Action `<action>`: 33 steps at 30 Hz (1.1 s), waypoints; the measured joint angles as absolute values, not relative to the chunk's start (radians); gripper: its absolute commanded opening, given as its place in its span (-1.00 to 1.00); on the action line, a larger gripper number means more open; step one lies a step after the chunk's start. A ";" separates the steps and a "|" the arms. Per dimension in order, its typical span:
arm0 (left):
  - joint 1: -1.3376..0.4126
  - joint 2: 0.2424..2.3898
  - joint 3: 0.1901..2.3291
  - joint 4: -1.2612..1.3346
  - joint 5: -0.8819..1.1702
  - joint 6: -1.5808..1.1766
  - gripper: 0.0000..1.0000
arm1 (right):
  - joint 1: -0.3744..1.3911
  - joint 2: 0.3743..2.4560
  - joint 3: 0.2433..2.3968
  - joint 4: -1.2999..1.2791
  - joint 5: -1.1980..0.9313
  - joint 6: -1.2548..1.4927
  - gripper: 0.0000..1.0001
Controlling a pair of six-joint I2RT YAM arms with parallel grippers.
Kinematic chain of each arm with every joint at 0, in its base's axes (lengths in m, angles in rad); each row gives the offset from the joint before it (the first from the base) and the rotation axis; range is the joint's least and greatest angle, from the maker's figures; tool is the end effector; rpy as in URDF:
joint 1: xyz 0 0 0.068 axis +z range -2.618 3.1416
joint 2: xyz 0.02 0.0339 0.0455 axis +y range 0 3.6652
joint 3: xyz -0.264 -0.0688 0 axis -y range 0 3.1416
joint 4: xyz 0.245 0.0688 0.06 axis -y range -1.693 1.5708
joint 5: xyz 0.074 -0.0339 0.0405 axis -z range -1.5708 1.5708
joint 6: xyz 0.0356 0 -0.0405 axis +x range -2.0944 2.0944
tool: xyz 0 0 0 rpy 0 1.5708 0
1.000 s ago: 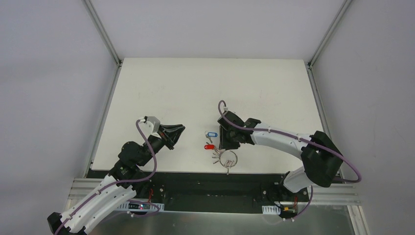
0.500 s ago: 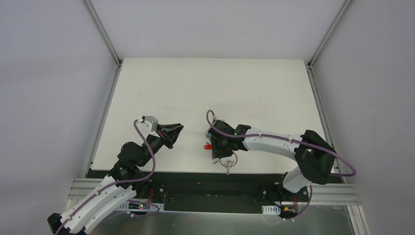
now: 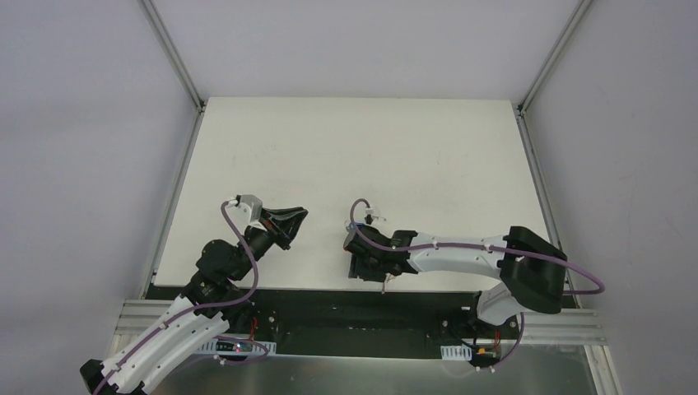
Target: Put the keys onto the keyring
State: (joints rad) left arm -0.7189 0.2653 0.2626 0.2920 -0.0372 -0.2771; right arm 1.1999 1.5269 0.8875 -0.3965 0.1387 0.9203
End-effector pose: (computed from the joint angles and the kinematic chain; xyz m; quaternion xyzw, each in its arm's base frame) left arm 0.0877 -0.0750 0.2733 0.1164 0.5864 -0.3731 0.7095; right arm 0.1121 0.2746 0.1852 -0.1159 0.9553 0.1973 0.1872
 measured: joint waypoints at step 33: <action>-0.719 0.252 0.263 0.289 -0.081 -0.308 -0.68 | 1.251 1.528 0.809 -0.335 0.325 1.238 -0.19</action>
State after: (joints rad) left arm -0.7189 0.2516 0.2626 0.2893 -0.0811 -0.3077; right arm 1.2510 1.5276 0.8085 -0.3351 0.3248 1.2385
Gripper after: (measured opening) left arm 0.154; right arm 0.405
